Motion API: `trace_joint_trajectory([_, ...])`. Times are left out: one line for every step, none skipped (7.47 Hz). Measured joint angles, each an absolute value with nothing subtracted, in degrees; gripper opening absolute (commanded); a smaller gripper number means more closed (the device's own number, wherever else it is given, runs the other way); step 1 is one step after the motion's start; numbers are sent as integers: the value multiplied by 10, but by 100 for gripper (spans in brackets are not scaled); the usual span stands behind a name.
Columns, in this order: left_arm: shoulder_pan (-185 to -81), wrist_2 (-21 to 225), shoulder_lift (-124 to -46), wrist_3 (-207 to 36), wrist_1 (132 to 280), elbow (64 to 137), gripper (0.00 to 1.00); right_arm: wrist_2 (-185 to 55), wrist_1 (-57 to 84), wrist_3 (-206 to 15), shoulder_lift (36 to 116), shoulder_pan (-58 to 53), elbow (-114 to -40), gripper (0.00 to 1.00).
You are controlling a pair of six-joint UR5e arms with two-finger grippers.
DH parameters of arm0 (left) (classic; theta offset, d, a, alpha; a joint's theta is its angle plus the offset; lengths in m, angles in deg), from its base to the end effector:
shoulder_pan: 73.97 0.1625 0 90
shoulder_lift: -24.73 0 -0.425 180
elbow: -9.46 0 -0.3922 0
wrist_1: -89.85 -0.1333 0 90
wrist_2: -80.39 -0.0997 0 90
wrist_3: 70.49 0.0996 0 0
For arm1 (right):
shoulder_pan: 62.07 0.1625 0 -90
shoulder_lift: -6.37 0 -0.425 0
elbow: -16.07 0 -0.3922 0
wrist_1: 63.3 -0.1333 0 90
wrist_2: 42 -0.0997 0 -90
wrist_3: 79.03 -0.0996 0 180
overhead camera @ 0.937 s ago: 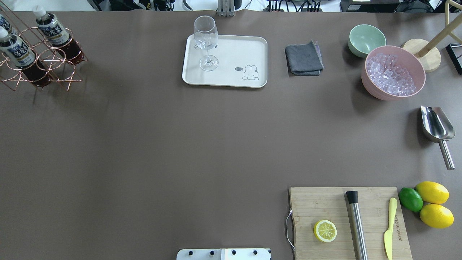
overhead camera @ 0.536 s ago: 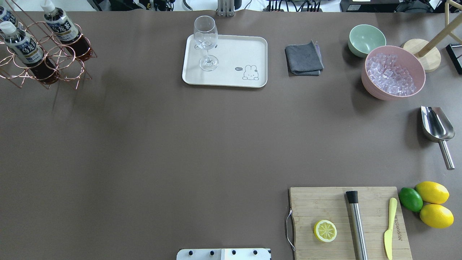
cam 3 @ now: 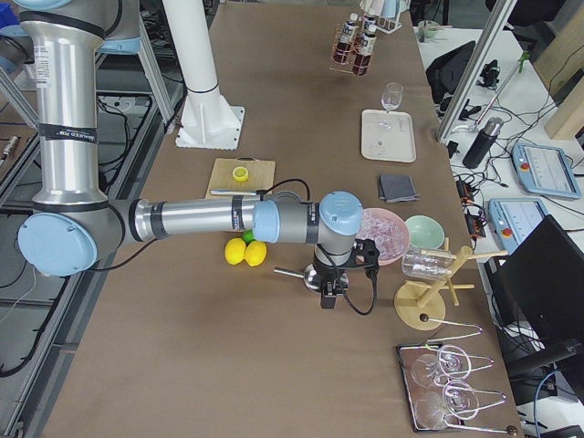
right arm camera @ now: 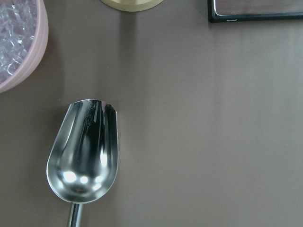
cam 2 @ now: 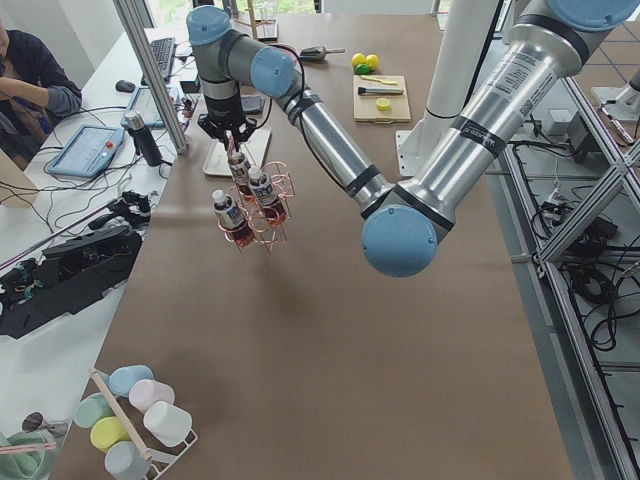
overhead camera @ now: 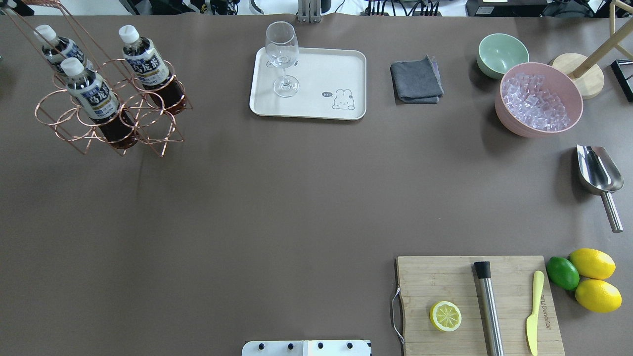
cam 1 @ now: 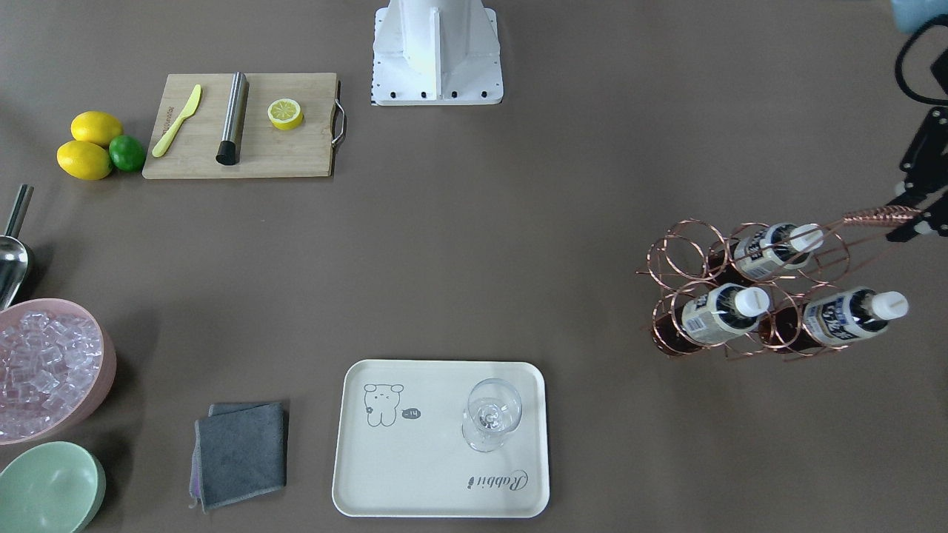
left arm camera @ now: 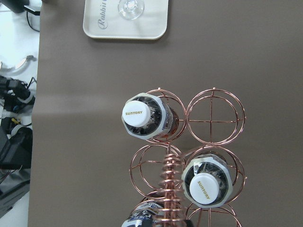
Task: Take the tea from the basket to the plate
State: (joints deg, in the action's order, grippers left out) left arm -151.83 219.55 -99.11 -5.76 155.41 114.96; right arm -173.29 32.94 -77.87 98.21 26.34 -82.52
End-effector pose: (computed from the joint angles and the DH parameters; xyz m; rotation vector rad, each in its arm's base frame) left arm 0.0716 -0.6086 0.2351 0.8114 0.6325 1.4194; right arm 0.0543 -0.4779 0.6151 0.0058 -0.7207 -0.0491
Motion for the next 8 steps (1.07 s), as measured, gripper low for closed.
trace_joint_trajectory([-1488,2195,-992,-95,1553,1181,0,-1733,329,-779,982,263,-825,100])
trace_joint_trajectory([-1454,2193,-994,-145,1553,1213,0,-1733,329,-779,982,263,-825,100])
trace_joint_trajectory([-1419,2181,-1001,-194,1552,1241,0,-1732,329,-779,982,263,-825,100])
trace_joint_trajectory([-1384,2170,-1013,-246,1552,1261,0,-1731,329,-779,982,264,-825,100])
trace_joint_trajectory([-1351,2156,-1031,-290,1553,1271,0,-1731,329,-779,982,264,-825,100])
trace_joint_trajectory([-1320,2139,-1052,-323,1553,1275,0,-1731,329,-779,982,264,-825,100])
trace_joint_trajectory([-1292,2128,-1069,-361,1553,1280,0,-1731,329,-779,982,265,-825,100])
trace_joint_trajectory([-1263,2114,-1082,-400,1553,1288,0,-1731,329,-779,982,265,-825,100])
